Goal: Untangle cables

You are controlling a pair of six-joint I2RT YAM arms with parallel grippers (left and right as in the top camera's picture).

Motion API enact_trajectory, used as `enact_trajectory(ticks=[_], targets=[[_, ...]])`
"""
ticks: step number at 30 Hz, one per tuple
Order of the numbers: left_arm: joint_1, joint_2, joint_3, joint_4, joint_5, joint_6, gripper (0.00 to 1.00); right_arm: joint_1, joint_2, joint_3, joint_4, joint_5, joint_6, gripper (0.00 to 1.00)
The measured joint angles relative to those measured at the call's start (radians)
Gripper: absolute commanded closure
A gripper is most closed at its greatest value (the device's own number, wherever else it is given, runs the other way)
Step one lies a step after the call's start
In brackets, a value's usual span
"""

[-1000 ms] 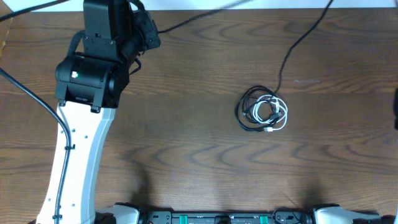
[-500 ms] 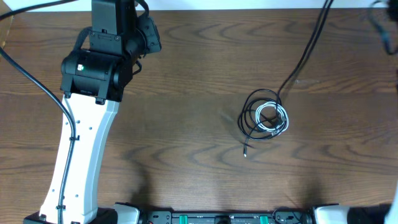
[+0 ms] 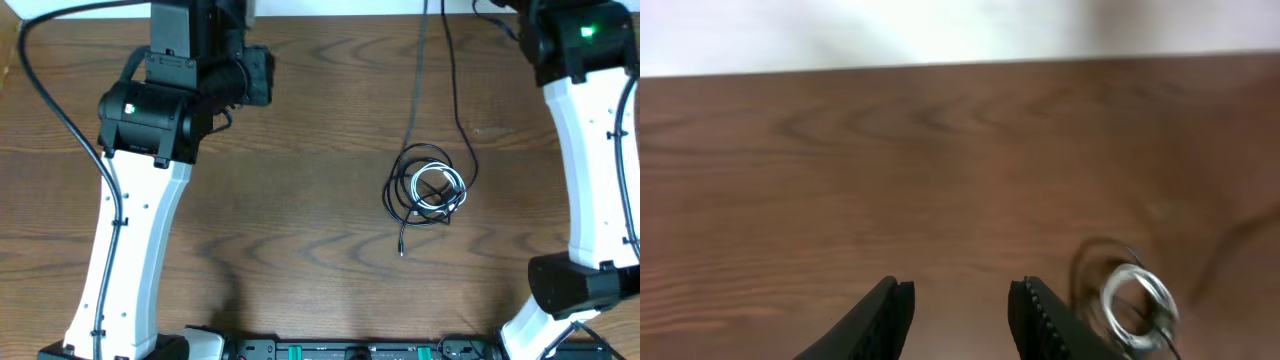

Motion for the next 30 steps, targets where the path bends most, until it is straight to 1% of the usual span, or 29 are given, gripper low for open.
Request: enact_trajectory(ticks=[1, 3, 6, 7, 10, 14, 17, 20, 22, 25, 27, 30], targets=[[0.0, 0.001, -0.011, -0.011, 0.053, 0.01, 0.64, -0.003, 0.004, -0.005, 0.056, 0.002, 0.006, 0.99], [0.0, 0.006, -0.025, -0.02, 0.087, 0.019, 0.64, -0.011, 0.004, -0.007, 0.101, 0.004, 0.013, 0.99], [0.0, 0.037, -0.051, -0.036, 0.131, 0.036, 0.64, -0.056, 0.003, -0.002, 0.261, -0.014, 0.044, 0.99], [0.0, 0.055, -0.058, -0.039, 0.142, 0.039, 0.64, -0.069, 0.003, 0.0, 0.283, -0.021, 0.053, 0.99], [0.0, 0.11, -0.072, -0.04, 0.156, 0.048, 0.64, -0.131, 0.003, 0.028, 0.315, -0.032, 0.077, 0.99], [0.0, 0.157, -0.078, -0.04, 0.17, 0.055, 0.64, -0.206, 0.003, 0.08, 0.296, -0.034, 0.074, 0.99], [0.0, 0.165, -0.08, -0.037, 0.175, 0.061, 0.63, -0.245, -0.001, 0.111, 0.179, -0.025, 0.029, 0.99], [0.0, 0.164, -0.08, -0.034, 0.179, 0.063, 0.64, -0.258, -0.005, 0.121, -0.014, 0.02, -0.062, 0.99], [0.0, 0.164, -0.08, -0.034, 0.179, 0.066, 0.64, -0.256, -0.002, 0.121, -0.122, 0.063, -0.128, 0.99], [-0.002, 0.164, -0.08, -0.034, 0.183, 0.074, 0.64, -0.252, 0.008, 0.121, -0.278, 0.179, -0.228, 0.99], [-0.005, 0.165, -0.08, -0.034, 0.211, 0.094, 0.62, -0.253, 0.016, 0.121, -0.343, 0.24, -0.268, 0.99], [-0.018, 0.165, -0.08, -0.034, 0.288, 0.137, 0.57, -0.262, 0.039, 0.121, -0.428, 0.303, -0.309, 0.99]])
